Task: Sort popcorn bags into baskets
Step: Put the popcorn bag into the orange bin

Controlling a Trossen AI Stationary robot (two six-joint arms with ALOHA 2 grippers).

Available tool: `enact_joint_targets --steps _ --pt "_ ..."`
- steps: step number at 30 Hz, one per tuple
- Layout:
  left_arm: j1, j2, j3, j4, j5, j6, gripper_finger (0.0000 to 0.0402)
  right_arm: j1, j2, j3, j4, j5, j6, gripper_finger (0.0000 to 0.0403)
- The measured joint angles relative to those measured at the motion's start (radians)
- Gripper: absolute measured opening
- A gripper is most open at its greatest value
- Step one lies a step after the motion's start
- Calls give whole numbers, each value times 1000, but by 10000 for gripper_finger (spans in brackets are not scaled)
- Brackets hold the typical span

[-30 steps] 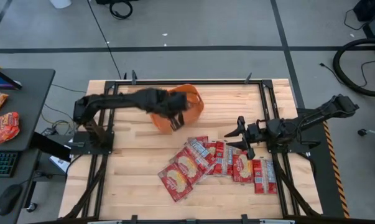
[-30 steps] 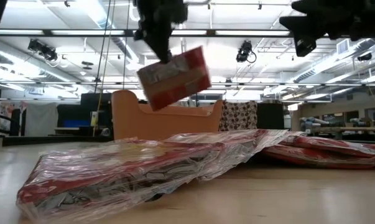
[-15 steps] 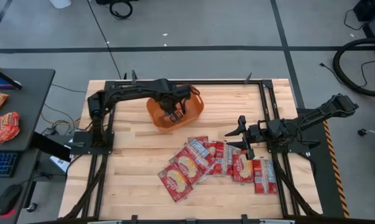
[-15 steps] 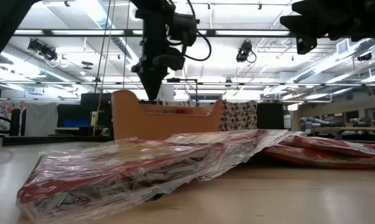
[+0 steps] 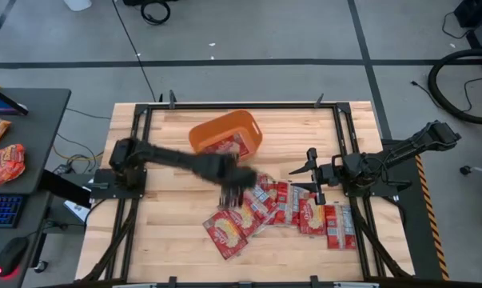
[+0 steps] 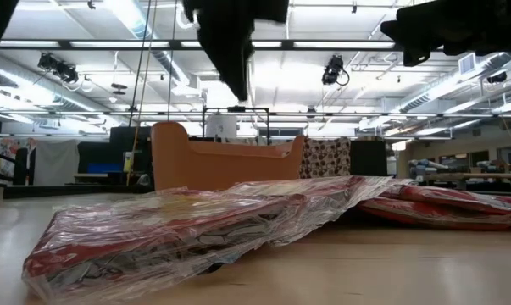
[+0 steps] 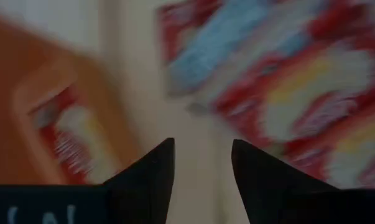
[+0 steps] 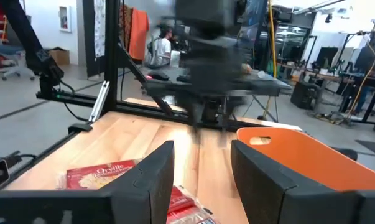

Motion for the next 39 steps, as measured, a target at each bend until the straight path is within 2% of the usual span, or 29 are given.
enact_joint_targets --steps 6,8,10,12,14,19,24,28,39 --pt "-168 75 0 24 -28 -148 186 -11 0 0 -6 -1 -33 164" --pt "-202 106 0 24 -1 -164 194 -23 0 0 -8 -1 -33 164" --pt "-214 132 0 26 75 -169 198 -35 0 0 -8 -1 -33 164" --pt "-205 152 2 30 162 -192 197 -46 0 0 -8 -2 -25 164" --pt "-186 169 2 33 207 -195 191 -53 0 0 -8 -2 -14 164" --pt "-161 193 2 52 246 -117 176 -57 0 0 -15 -2 -7 164" --pt "-131 201 3 96 326 -96 172 -58 0 0 -17 -4 -7 164" --pt "-109 214 3 143 345 -51 172 -58 0 0 -18 -5 -7 164" --pt "-102 265 2 126 425 93 172 -58 11 0 -28 -5 -10 164"
